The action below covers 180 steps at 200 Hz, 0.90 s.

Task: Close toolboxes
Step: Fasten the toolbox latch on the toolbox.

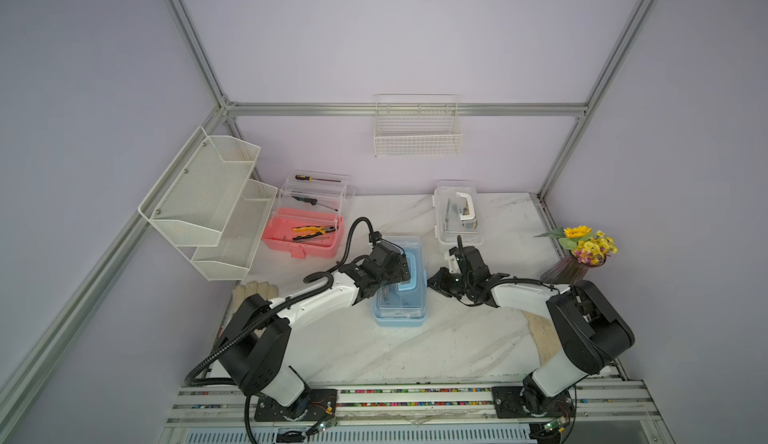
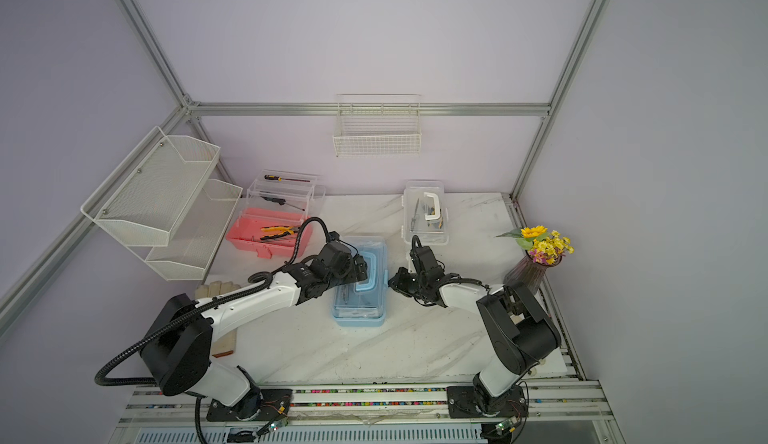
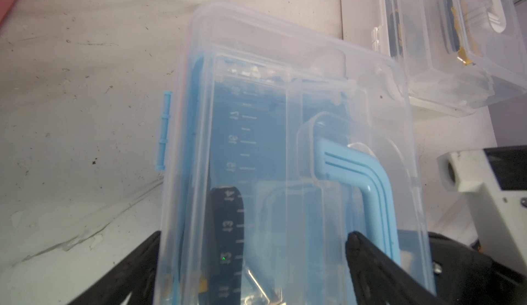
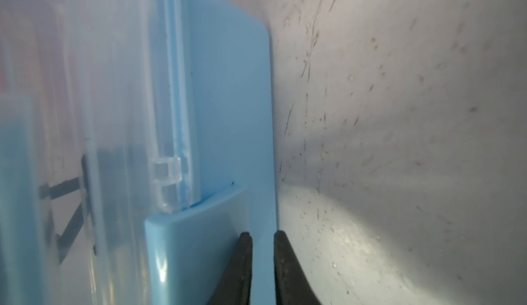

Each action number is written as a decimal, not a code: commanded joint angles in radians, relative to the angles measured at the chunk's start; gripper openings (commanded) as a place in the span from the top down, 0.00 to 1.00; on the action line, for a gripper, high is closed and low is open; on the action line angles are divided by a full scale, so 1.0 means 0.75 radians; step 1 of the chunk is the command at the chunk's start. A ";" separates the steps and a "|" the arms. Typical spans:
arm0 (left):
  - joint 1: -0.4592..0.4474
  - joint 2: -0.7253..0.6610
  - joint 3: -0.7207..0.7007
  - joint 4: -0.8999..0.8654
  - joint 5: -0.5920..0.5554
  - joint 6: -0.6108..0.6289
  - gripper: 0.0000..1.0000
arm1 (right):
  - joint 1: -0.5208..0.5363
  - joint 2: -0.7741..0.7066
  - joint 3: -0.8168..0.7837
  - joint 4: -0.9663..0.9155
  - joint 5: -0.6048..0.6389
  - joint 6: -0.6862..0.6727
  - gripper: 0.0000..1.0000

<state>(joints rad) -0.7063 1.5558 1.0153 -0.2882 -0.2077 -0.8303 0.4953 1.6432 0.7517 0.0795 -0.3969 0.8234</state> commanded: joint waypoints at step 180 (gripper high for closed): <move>0.019 -0.284 0.063 0.047 0.048 0.182 0.00 | 0.440 -0.372 0.576 -1.183 0.936 0.037 0.28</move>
<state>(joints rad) -0.7124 1.4490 1.0153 -0.2665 -0.1448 -0.7654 0.7486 1.3113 1.1236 -0.6785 0.1864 0.7715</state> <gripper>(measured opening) 0.999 0.723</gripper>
